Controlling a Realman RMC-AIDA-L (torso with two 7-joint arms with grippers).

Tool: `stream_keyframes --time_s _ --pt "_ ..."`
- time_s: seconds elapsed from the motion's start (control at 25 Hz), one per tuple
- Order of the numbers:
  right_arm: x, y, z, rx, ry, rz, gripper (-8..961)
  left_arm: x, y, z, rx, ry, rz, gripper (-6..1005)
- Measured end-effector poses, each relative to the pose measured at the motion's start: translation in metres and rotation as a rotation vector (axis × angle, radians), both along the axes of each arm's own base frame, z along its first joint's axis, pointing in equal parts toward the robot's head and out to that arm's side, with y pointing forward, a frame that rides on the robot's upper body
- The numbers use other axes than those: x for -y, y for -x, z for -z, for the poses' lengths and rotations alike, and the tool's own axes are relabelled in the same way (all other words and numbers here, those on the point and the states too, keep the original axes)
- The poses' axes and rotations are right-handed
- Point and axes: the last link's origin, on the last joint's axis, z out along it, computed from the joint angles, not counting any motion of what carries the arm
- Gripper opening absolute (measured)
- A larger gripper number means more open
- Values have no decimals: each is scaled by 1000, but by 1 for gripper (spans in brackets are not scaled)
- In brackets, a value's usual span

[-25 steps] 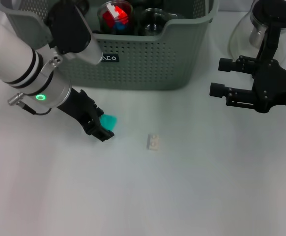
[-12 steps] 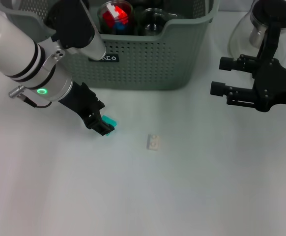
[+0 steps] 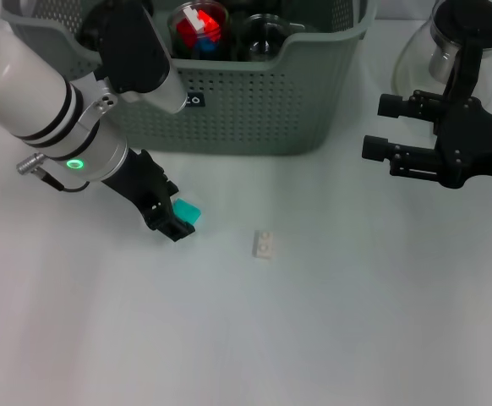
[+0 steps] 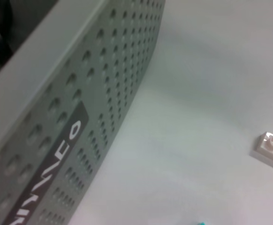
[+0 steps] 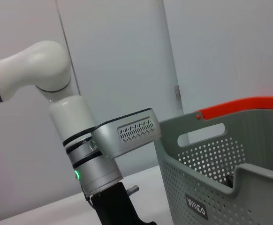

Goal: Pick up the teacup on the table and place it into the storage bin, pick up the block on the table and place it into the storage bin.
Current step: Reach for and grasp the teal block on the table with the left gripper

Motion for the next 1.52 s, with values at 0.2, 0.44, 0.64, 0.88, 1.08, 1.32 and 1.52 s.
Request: stream_keyframes --time_s 0.2,0.44,0.64,0.88,1.08,1.32,1.52 --pt "-1 1 0 0 0 -2 761 3 -1 3 -12 21 -3 702" --pt "-1 1 0 0 0 -2 761 4 -5 6 -16 35 11 703" --pt "0 0 0 2 -2 1 760 4 -11 12 -7 50 33 703" --pt "0 -1 -1 3 -4 2 761 6 -17 17 1 72 48 702" --pt "-1 0 -1 3 -4 -1 761 4 -17 16 3 51 37 702" --pt "-1 0 -1 6 -6 -4 760 5 -11 12 -15 30 15 703" --pt "-2 0 -1 6 -7 -4 760 7 -9 10 -25 21 6 702"
